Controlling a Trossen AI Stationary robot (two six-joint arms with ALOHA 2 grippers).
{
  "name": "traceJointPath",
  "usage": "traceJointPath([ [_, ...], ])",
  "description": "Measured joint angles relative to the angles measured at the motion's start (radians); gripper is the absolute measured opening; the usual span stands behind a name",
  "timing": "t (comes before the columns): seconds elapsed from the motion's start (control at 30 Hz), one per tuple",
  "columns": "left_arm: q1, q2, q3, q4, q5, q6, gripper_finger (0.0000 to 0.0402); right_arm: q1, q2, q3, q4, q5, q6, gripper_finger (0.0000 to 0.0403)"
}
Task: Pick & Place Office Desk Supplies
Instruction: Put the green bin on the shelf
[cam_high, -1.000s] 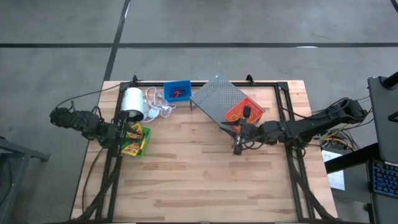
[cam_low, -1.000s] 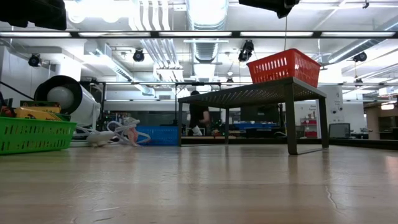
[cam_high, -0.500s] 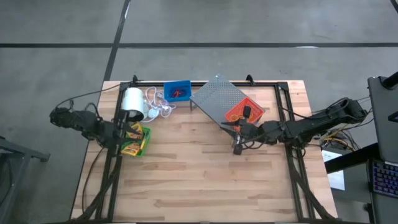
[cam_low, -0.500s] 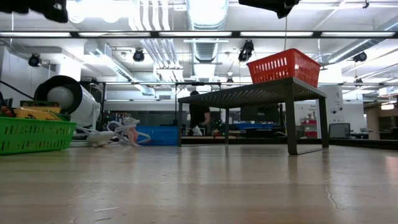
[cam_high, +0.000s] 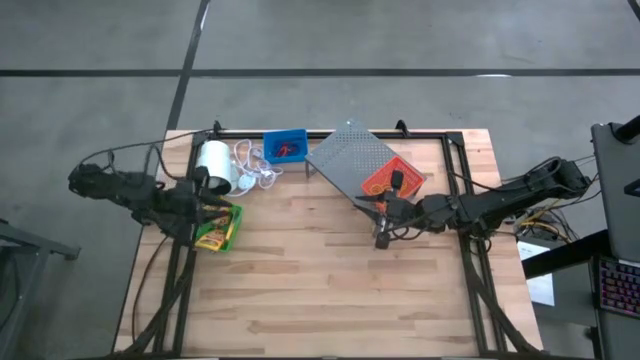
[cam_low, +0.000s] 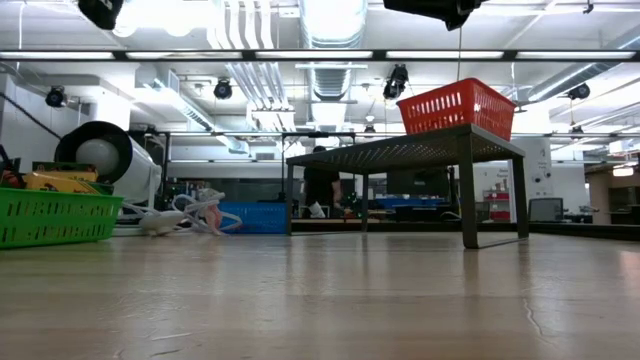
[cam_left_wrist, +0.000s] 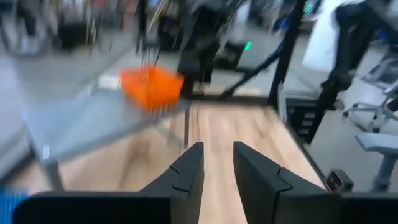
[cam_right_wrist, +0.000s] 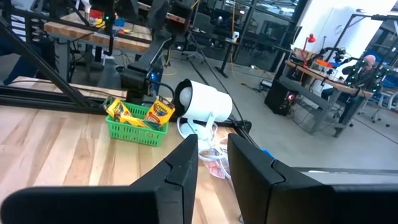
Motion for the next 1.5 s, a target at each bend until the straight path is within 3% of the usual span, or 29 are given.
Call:
traceJointPath([
  [0.2, 0.000, 0.206, 0.161, -0.413, -0.007, -0.477, 0.0091, 0.000, 0.000, 0.000, 0.000, 0.000, 0.000, 0.0074],
  [0.3, 0.000, 0.318, 0.207, -0.589, 0.089, -0.662, 0.0091, 0.000, 0.000, 0.000, -0.001, 0.000, 0.000, 0.0069],
  [0.37, 0.000, 0.393, 0.219, -0.644, 0.188, -0.703, 0.0091, 0.000, 0.000, 0.000, -0.001, 0.000, 0.000, 0.0068],
  [0.47, 0.000, 0.486, 0.215, -0.660, 0.297, -0.684, 0.0091, 0.000, 0.000, 0.000, -0.001, 0.000, 0.000, 0.0070],
  [0.6, 0.000, 0.602, 0.197, -0.621, 0.325, -0.638, 0.0090, 0.000, 0.000, 0.000, -0.001, 0.000, 0.000, 0.0075],
  [0.77, 0.000, 0.690, 0.197, -0.617, 0.325, -0.858, 0.0090, 0.000, 0.000, 0.000, -0.001, 0.000, 0.000, 0.0082],
  [1.2, 0.004, 0.703, 0.159, -0.605, 0.307, -1.322, 0.0092, 0.000, 0.000, 0.000, -0.001, 0.000, 0.000, 0.0072],
  [1.5, 0.014, 0.703, 0.153, -0.660, 0.323, -1.486, 0.0123, 0.000, 0.000, 0.000, -0.001, 0.000, 0.000, 0.0072],
])
